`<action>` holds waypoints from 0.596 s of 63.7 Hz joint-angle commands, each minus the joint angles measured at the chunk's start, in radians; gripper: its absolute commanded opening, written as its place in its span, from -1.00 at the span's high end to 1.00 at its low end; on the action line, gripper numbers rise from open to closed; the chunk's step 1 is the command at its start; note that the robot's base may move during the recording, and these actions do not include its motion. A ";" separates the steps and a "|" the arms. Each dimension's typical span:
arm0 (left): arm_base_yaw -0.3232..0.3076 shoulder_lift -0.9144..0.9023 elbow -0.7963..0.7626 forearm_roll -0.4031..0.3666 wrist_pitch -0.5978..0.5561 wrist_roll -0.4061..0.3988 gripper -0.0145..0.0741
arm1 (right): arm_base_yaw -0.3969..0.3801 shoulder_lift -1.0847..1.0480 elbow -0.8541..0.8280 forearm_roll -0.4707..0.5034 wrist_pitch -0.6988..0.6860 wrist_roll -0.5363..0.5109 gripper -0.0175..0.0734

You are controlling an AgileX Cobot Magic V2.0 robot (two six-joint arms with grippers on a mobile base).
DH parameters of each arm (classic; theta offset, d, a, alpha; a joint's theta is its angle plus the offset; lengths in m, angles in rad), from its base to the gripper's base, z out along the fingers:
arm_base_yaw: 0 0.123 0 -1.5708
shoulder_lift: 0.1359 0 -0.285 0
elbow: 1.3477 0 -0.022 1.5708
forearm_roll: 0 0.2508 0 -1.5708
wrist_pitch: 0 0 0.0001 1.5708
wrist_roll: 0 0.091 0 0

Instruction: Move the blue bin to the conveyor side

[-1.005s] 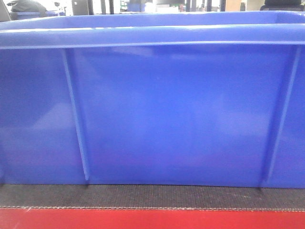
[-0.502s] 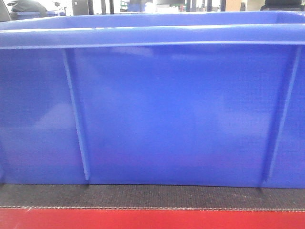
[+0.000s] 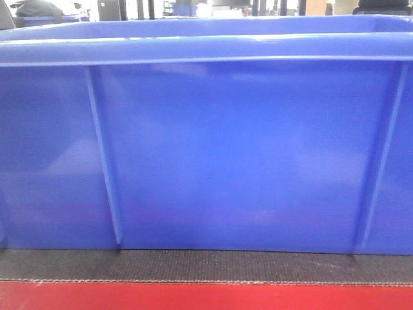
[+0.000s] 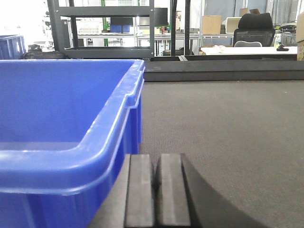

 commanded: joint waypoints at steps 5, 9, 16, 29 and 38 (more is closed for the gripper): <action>0.037 -0.036 0.083 -0.016 -0.067 0.011 0.72 | -0.003 -0.006 0.000 0.002 -0.023 -0.008 0.79; 0.037 -0.036 0.083 -0.033 -0.093 0.011 0.72 | -0.003 -0.006 0.000 0.002 -0.023 -0.008 0.79; 0.037 -0.036 0.083 -0.033 -0.072 0.011 0.72 | -0.003 -0.006 0.000 0.002 -0.023 -0.008 0.79; 0.037 -0.036 0.083 -0.033 -0.072 0.011 0.72 | -0.003 -0.006 0.000 0.002 -0.023 -0.008 0.79; 0.037 -0.036 0.083 -0.033 -0.072 0.011 0.72 | -0.003 -0.006 0.000 0.002 -0.023 -0.008 0.79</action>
